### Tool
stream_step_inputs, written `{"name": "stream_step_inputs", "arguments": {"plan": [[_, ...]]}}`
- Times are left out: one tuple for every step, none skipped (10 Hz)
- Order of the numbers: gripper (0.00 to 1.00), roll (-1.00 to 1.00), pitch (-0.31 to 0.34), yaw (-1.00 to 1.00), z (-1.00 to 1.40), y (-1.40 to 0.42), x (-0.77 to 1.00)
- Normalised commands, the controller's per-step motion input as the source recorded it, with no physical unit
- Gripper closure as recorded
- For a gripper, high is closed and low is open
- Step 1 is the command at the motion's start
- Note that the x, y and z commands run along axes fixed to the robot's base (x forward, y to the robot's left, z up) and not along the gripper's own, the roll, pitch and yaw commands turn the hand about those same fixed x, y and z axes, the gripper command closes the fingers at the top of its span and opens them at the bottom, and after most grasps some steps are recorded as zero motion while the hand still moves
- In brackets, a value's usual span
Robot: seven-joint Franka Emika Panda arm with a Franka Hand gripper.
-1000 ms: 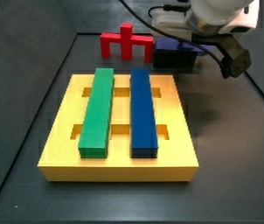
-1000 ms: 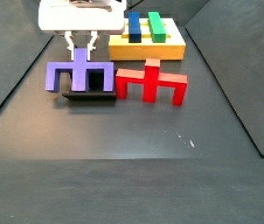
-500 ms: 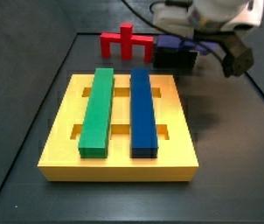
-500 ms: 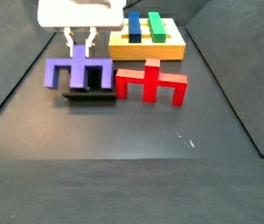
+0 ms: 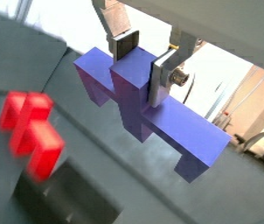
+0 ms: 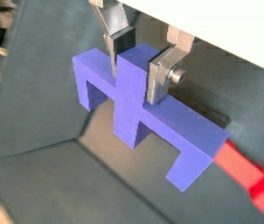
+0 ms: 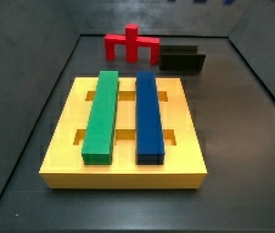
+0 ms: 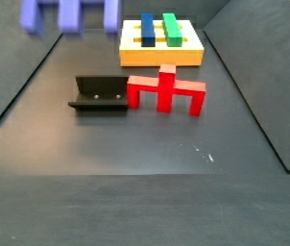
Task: Pick up the purple object. Move up. Place the purple object on the fixture. Regrasp the purple object. Move to above the board. Insert the purple object.
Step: Move to above the board.
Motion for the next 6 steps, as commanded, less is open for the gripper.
{"name": "stream_step_inputs", "arguments": {"plan": [[1.00, -0.01, 0.020, -0.01, 0.93, 0.00, 0.01], [1.00, -0.01, 0.039, -0.01, 0.66, -0.01, 0.01], [1.00, 0.01, 0.067, -0.01, 0.30, -0.01, 0.03], [1.00, 0.00, 0.082, 0.00, 0.21, -0.01, 0.04], [1.00, -1.00, 0.155, 0.07, 0.29, -1.40, -1.18], [1.00, -1.00, 0.139, 0.07, 0.29, -1.40, -1.20]]}}
